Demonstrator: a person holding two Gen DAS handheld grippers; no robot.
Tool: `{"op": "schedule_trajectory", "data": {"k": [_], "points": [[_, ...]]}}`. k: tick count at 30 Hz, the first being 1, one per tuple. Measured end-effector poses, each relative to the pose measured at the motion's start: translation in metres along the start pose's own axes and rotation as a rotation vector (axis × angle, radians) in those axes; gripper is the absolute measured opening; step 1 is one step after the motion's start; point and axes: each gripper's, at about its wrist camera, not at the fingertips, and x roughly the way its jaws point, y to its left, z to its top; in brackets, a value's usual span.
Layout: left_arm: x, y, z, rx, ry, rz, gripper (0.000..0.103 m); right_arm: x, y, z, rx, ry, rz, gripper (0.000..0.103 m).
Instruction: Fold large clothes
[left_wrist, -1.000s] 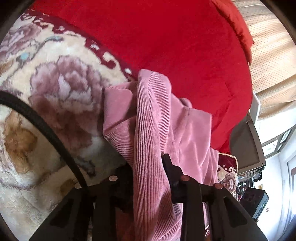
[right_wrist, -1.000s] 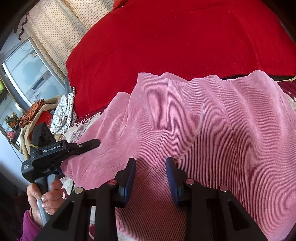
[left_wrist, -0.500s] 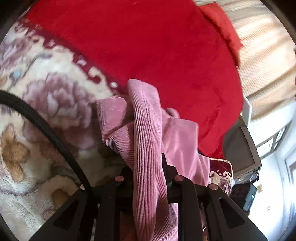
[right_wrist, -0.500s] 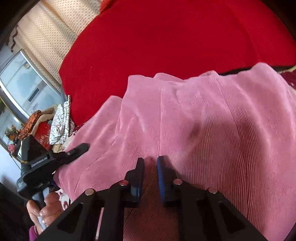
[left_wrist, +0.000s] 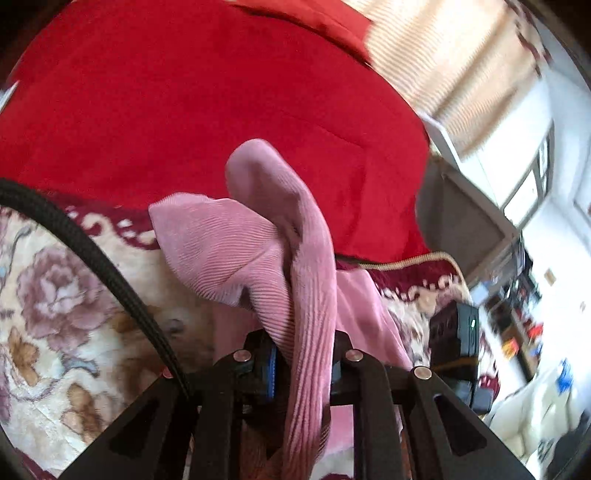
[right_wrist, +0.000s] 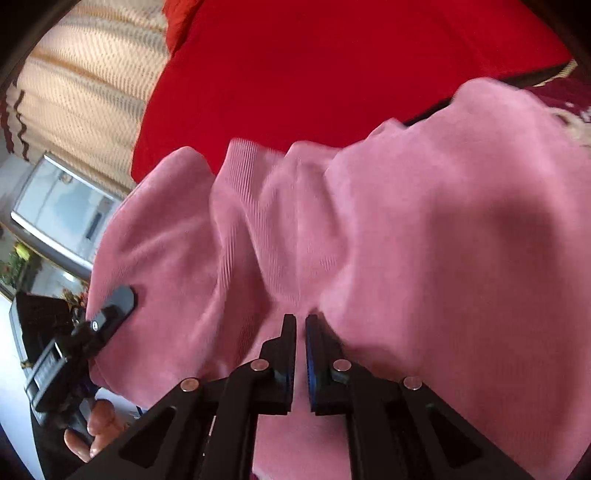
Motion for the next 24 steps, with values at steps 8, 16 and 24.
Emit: {"op": "schedule_trajectory", "data": {"k": [8, 16, 24], "points": [[0.051, -0.083, -0.028, 0.220, 0.133, 0.043, 0.014, -0.072, -0.083, 0.016, 0.227, -0.114, 0.111, 0.012], [0.080, -0.057, -0.033, 0.135, 0.205, -0.071, 0.014, -0.081, -0.117, 0.020, 0.359, -0.114, 0.224, 0.022], [0.073, -0.053, -0.047, 0.170, 0.204, -0.118, 0.015, -0.062, -0.061, 0.037, 0.207, -0.128, 0.244, 0.099]]}}
